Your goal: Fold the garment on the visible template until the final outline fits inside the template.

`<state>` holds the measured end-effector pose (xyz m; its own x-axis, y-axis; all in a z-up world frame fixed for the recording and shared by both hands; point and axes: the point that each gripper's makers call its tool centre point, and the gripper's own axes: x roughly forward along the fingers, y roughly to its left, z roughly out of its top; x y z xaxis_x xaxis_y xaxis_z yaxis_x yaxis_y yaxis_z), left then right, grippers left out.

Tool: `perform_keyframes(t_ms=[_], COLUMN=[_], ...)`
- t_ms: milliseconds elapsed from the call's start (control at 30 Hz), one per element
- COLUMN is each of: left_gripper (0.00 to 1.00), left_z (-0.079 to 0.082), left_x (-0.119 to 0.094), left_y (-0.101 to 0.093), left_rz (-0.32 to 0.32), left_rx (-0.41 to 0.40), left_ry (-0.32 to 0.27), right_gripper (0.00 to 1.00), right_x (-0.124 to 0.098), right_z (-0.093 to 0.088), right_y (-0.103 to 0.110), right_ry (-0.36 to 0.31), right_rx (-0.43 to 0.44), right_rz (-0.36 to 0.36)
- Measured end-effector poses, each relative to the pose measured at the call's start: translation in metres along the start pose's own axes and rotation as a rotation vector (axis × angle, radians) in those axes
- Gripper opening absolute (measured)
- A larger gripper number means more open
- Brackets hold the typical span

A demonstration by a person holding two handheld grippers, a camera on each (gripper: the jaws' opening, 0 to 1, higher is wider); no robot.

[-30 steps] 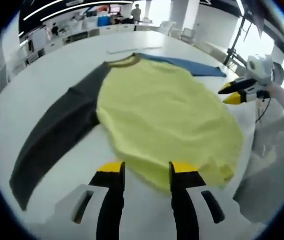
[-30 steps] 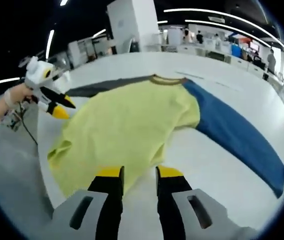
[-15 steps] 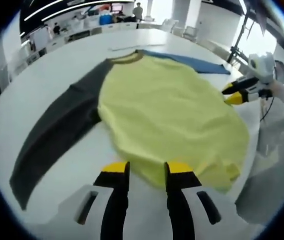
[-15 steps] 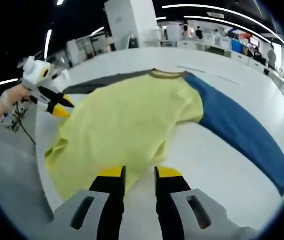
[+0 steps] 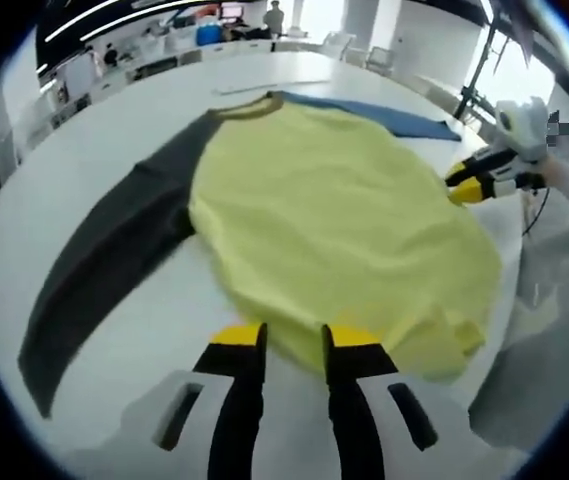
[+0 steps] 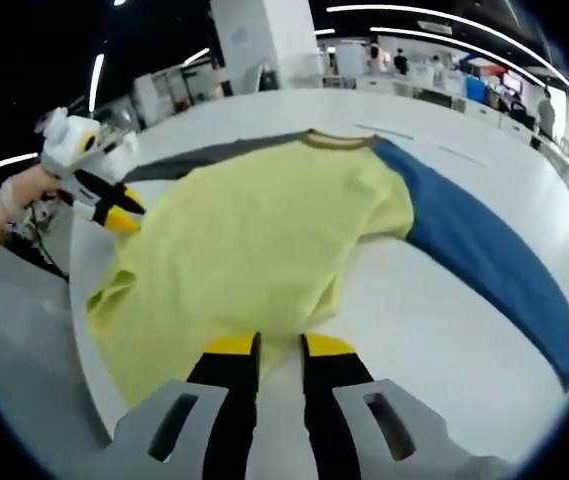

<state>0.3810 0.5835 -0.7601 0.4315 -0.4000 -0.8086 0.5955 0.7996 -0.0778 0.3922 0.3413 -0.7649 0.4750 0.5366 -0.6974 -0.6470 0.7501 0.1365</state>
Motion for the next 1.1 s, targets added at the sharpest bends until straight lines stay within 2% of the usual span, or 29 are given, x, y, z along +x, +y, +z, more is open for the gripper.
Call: perform_keyframes(t_ms=[167,433,467,800,900,1000,1100], left_gripper=[0.10,0.02,0.01,0.00,0.00,0.00,0.00], left_z=[0.001,0.002,0.002,0.004,0.012,0.025,0.038], left_x=[0.002,0.004,0.004,-0.005,-0.013,-0.022,-0.033], left_y=[-0.001,-0.004,-0.004,-0.004,-0.006,-0.006,0.000], left_rz=[-0.003,-0.014,-0.015,-0.038,-0.066,-0.089,-0.094], left_rx=[0.010,0.019,0.016,-0.009,-0.039,-0.051,-0.072], left_ry=[0.004,0.012,0.011,0.009,-0.016,-0.066,-0.123], right_gripper=[0.14,0.07,0.03,0.02,0.02,0.02,0.02], right_x=[0.002,0.003,0.003,-0.008,-0.017,-0.026,-0.034], right_z=[0.001,0.000,0.000,0.006,0.017,0.033,0.051], right_y=[0.001,0.003,0.002,0.005,0.007,0.009,0.006], right_ry=[-0.001,0.008,0.007,0.001,-0.030,-0.081,-0.121], right_rx=[-0.007,-0.011,-0.012,-0.005,0.013,0.043,0.045], right_rz=[0.002,0.005,0.003,0.003,0.019,0.043,0.033])
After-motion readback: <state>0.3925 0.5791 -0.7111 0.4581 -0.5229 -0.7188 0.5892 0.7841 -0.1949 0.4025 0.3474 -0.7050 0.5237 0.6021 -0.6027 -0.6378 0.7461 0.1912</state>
